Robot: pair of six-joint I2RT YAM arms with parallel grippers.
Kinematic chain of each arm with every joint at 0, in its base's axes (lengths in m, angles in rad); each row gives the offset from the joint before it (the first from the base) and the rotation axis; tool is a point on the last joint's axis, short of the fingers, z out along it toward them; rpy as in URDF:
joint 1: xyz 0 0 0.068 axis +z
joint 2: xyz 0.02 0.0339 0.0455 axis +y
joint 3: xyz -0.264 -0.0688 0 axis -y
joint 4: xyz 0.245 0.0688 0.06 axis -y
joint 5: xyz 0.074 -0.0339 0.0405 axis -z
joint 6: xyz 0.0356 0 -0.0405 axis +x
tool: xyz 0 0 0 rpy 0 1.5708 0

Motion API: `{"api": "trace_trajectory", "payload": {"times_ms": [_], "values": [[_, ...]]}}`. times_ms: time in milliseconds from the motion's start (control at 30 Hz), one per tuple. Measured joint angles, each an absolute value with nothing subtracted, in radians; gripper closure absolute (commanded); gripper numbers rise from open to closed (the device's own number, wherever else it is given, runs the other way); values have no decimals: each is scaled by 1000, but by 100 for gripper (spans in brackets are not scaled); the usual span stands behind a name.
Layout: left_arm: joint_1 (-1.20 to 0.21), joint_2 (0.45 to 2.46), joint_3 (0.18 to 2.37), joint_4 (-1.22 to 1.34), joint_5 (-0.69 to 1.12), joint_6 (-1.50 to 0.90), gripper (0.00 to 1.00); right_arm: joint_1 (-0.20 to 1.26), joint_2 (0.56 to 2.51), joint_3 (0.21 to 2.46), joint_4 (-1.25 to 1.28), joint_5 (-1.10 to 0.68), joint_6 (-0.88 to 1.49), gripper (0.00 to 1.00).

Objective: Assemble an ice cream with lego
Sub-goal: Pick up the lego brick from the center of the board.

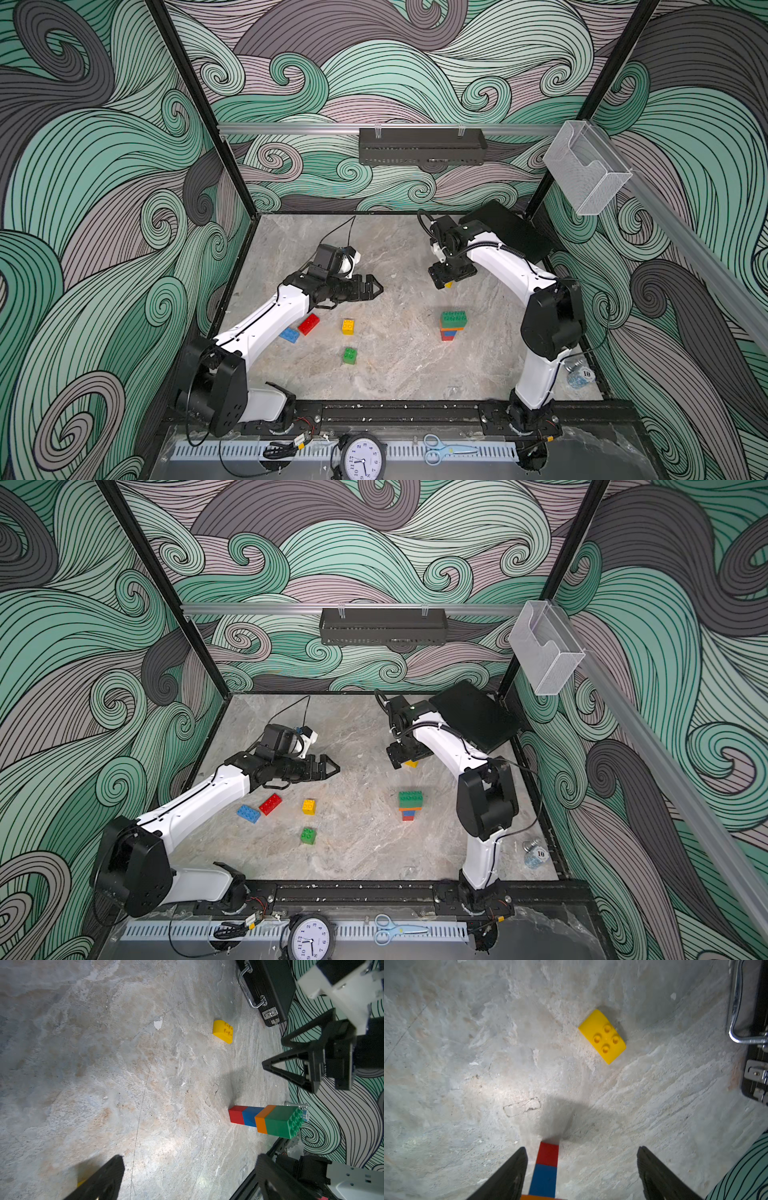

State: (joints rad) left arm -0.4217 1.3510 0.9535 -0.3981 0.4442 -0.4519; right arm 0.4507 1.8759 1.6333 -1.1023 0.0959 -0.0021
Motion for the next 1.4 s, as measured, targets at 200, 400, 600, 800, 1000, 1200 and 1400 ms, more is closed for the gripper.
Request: {"api": "trace_trajectory", "payload": {"times_ms": [200,400,600,800,1000,1200,1400], "values": [[-422,1351,953,-398,444,-452,1,418,1953,1635,-987,69,-135,20],[-422,1351,953,-397,444,-452,1,397,2071,1684,-941,38,-221,20],[-422,1351,953,-397,444,-452,1,348,2134,1752,-916,25,-262,19],[-422,1351,953,-397,444,-452,1,317,2167,1764,-914,-28,-257,17],[-422,1351,953,-397,444,-452,1,313,2172,1746,-915,-86,-248,16],[-422,1351,953,-397,444,-451,1,315,2172,1701,-917,-127,-234,17],[-422,1351,953,-397,444,-451,1,315,2171,1656,-920,-156,-218,21]]}}
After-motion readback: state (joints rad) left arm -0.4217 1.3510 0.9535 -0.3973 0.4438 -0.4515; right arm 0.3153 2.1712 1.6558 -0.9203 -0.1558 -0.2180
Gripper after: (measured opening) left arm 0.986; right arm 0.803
